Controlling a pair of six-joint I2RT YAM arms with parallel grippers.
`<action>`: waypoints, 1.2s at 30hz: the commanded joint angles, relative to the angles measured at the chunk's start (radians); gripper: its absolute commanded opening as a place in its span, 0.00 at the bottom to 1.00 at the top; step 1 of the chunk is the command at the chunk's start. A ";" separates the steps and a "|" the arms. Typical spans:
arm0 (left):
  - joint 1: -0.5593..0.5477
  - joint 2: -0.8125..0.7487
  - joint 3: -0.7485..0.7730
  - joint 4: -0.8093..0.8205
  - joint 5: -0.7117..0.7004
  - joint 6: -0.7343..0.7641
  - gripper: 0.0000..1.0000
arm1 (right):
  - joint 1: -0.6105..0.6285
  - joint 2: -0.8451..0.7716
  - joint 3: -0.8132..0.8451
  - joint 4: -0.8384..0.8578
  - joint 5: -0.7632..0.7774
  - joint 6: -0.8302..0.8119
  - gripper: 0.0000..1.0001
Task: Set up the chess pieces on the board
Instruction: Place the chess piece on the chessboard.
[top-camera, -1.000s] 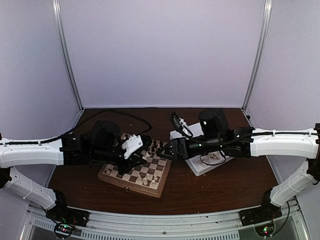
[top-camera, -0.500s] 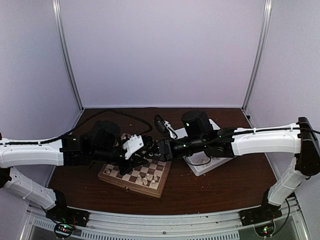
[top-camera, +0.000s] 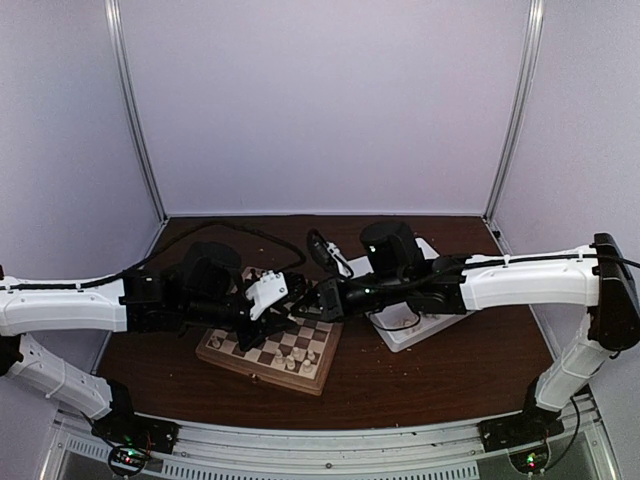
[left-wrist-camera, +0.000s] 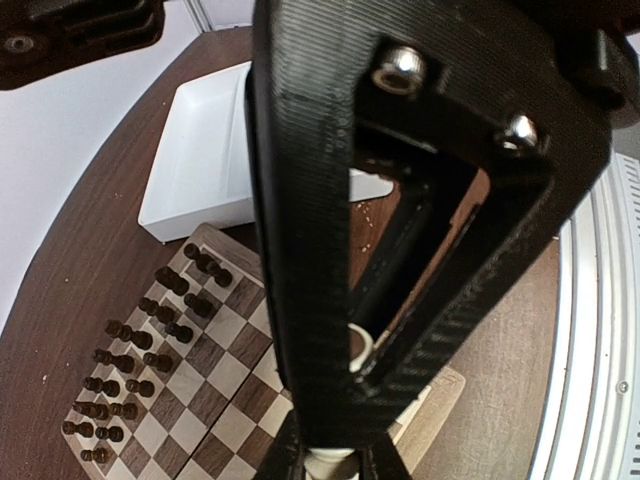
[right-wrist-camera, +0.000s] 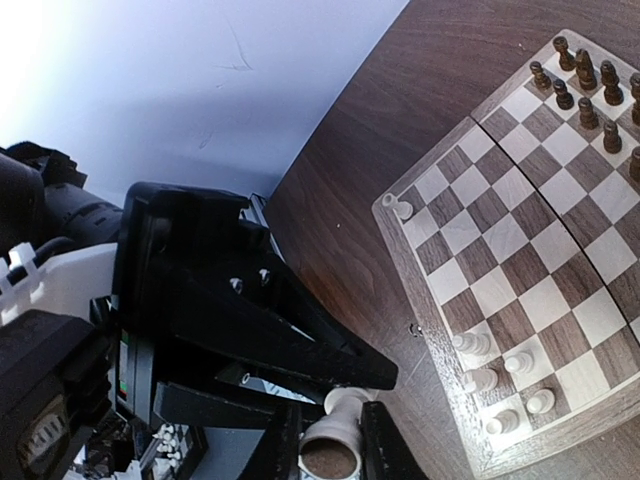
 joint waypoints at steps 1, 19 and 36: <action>-0.006 -0.013 -0.001 0.048 0.006 0.022 0.04 | 0.007 0.009 0.031 0.009 -0.002 0.001 0.14; -0.007 -0.071 -0.040 0.082 -0.001 0.005 0.41 | 0.004 -0.028 0.015 -0.025 0.049 -0.027 0.00; -0.006 -0.179 -0.097 0.121 -0.051 -0.088 0.72 | -0.024 -0.127 -0.049 -0.061 0.119 -0.079 0.00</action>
